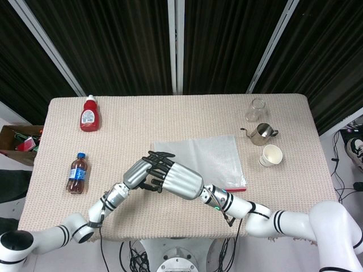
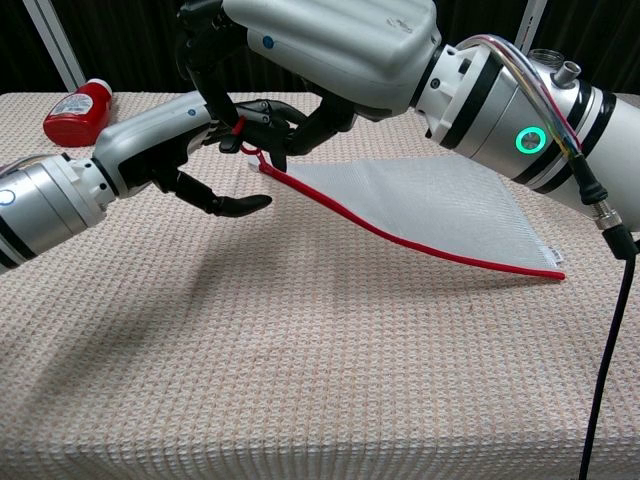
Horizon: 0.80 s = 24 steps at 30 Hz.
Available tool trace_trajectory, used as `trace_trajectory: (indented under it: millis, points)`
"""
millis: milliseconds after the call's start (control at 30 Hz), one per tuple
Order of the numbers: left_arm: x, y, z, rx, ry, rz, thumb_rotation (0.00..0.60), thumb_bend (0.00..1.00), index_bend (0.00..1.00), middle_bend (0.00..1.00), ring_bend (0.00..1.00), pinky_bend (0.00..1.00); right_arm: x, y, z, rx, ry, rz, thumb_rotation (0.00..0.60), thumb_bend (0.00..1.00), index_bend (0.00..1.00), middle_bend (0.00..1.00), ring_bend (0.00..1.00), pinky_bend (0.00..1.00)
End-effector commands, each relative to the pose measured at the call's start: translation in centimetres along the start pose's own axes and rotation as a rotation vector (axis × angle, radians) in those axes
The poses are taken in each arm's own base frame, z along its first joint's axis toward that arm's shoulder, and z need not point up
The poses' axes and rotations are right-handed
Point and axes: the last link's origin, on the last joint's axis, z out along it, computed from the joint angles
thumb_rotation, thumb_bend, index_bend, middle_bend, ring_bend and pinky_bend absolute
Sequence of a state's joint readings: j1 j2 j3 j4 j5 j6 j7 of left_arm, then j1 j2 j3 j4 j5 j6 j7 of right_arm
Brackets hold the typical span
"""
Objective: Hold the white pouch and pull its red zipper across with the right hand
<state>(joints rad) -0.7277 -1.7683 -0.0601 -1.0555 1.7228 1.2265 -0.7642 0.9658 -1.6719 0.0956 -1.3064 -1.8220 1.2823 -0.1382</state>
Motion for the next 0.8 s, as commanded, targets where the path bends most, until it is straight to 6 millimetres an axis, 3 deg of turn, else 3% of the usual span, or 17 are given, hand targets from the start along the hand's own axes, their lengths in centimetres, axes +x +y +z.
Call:
trace_trajectory:
  millis: [33, 600, 800]
  points:
    - [-0.3, 0.0, 0.1, -0.005, -0.006, -0.011, 0.6, 0.31, 0.48, 0.14, 0.1, 0.12, 0.0, 0.0, 0.1, 0.001, -0.001, -0.001, 0.6, 0.42, 0.93, 0.3, 0.0, 0.0]
    - [-1.2, 0.1, 0.5, -0.014, -0.043, -0.039, 0.6, 0.34, 0.49, 0.14, 0.1, 0.12, 0.0, 0.0, 0.4, -0.002, 0.0, -0.002, 0.6, 0.42, 0.93, 0.3, 0.0, 0.0]
    - [-1.3, 0.1, 0.5, -0.01, -0.027, -0.103, 0.6, 0.36, 0.58, 0.17, 0.1, 0.12, 0.0, 0.0, 0.2, -0.002, 0.004, -0.001, 0.6, 0.42, 0.93, 0.3, 0.0, 0.0]
